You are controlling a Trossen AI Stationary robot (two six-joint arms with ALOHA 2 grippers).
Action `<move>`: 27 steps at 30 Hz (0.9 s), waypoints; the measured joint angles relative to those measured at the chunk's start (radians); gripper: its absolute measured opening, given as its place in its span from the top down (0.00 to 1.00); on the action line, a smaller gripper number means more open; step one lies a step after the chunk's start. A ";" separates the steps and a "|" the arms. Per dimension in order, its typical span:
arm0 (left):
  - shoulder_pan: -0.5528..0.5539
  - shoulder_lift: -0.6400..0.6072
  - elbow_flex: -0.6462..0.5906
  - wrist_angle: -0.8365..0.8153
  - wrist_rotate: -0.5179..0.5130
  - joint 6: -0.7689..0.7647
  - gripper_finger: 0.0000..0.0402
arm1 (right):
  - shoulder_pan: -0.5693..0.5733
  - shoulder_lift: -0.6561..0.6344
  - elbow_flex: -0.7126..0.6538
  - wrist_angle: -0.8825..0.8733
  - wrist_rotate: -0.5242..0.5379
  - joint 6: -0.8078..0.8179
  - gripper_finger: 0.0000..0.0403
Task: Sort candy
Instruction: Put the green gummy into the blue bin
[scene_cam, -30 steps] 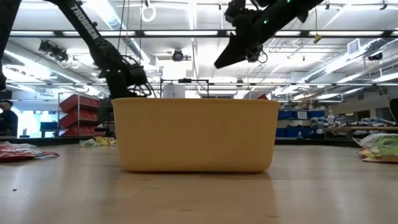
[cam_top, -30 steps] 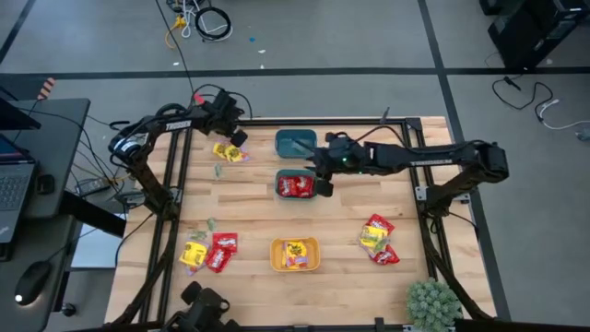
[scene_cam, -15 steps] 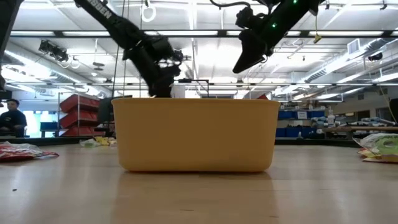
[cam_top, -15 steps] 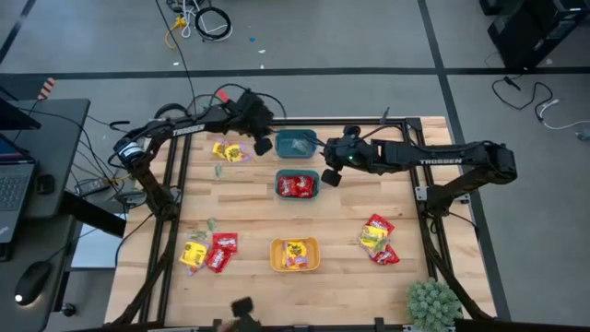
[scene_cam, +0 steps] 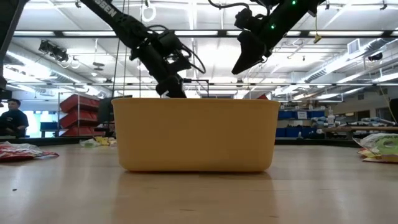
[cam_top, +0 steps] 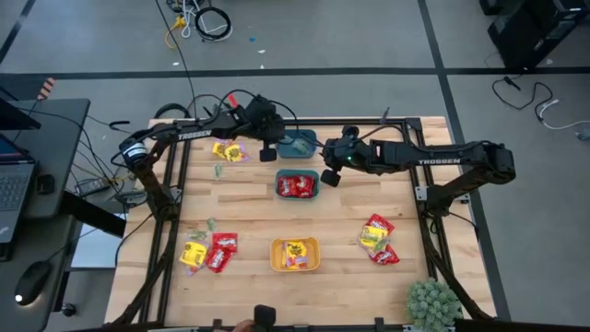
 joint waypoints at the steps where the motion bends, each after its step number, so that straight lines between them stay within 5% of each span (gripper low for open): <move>1: 0.003 0.010 0.000 -0.003 0.012 -0.001 1.00 | 0.000 0.000 0.000 0.000 0.000 -0.003 0.75; 18: 0.002 0.244 0.188 -0.158 0.018 0.018 1.00 | -0.002 0.000 0.000 0.011 0.000 -0.028 0.75; 27: 0.001 0.256 0.198 -0.192 -0.033 -0.020 0.94 | -0.003 0.000 0.000 0.010 0.000 -0.028 0.75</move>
